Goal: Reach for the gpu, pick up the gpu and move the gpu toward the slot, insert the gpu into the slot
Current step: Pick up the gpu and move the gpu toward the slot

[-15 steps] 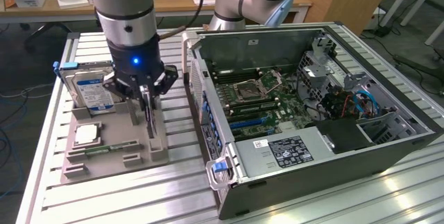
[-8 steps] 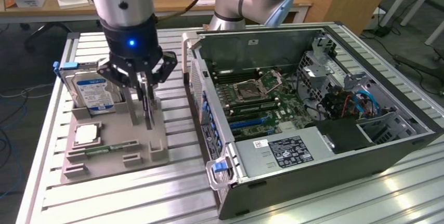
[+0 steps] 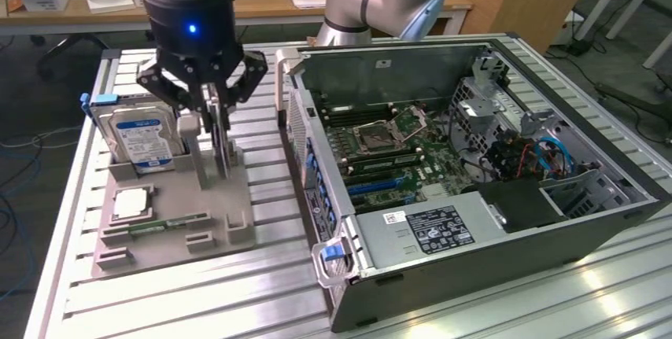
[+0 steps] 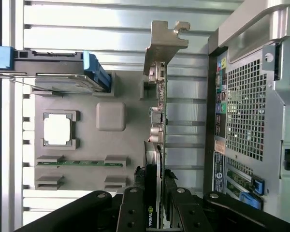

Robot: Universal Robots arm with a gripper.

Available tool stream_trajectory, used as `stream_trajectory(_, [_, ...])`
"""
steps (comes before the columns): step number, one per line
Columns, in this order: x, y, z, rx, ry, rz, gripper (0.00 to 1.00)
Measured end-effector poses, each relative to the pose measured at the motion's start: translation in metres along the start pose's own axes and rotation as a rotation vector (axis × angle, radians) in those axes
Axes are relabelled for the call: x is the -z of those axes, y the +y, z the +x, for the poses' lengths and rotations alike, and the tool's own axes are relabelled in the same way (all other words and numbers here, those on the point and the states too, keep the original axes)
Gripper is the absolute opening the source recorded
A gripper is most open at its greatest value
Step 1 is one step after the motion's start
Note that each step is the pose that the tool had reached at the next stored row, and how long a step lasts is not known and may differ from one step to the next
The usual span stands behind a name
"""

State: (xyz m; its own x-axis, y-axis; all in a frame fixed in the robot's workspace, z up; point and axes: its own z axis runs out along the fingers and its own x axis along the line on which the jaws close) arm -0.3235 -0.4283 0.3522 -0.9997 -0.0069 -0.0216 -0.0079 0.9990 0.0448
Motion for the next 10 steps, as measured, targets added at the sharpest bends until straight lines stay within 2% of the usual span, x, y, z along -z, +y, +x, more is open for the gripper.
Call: stream_trajectory(10, [0.0456, 0.002, -0.001, 0.0, 0.0, 0.0, 0.25])
